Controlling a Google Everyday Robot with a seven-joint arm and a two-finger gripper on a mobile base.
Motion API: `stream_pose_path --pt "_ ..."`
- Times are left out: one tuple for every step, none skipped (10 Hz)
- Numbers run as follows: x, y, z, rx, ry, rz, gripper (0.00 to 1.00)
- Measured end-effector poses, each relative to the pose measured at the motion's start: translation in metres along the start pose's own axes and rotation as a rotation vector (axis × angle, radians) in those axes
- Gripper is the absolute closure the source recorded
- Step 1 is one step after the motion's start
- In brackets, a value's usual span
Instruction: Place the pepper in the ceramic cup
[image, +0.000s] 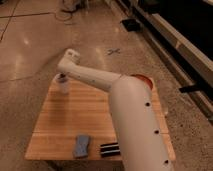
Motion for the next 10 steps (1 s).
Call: stream_pose_path --pt "-0.0015 -0.0017 0.0019 -0.002 0.006 -0.009 0.57" --pt "-0.0025 -0.0029 0.0034 -0.004 0.010 -0.016 0.49" --pt "-0.0032 -0.0041 0.0049 -0.006 0.018 -0.024 0.37" --pt "-0.0033 -0.0046 0.0054 -0.007 0.024 -0.030 0.27" --pt "-0.0035 -0.0047 0.0054 -0.008 0.029 -0.032 0.21" --pt "-0.0040 -0.0057 0.0033 -0.005 0.031 -0.035 0.20" --pt "-0.0041 -0.0065 0.0026 -0.004 0.031 -0.035 0.20" --pt "-0.0038 -0.0060 0.0026 -0.004 0.031 -0.034 0.20" --pt "-0.0039 -0.0061 0.0027 -0.004 0.031 -0.034 0.20" --pt "-0.0039 -0.0061 0.0026 -0.004 0.031 -0.034 0.20"
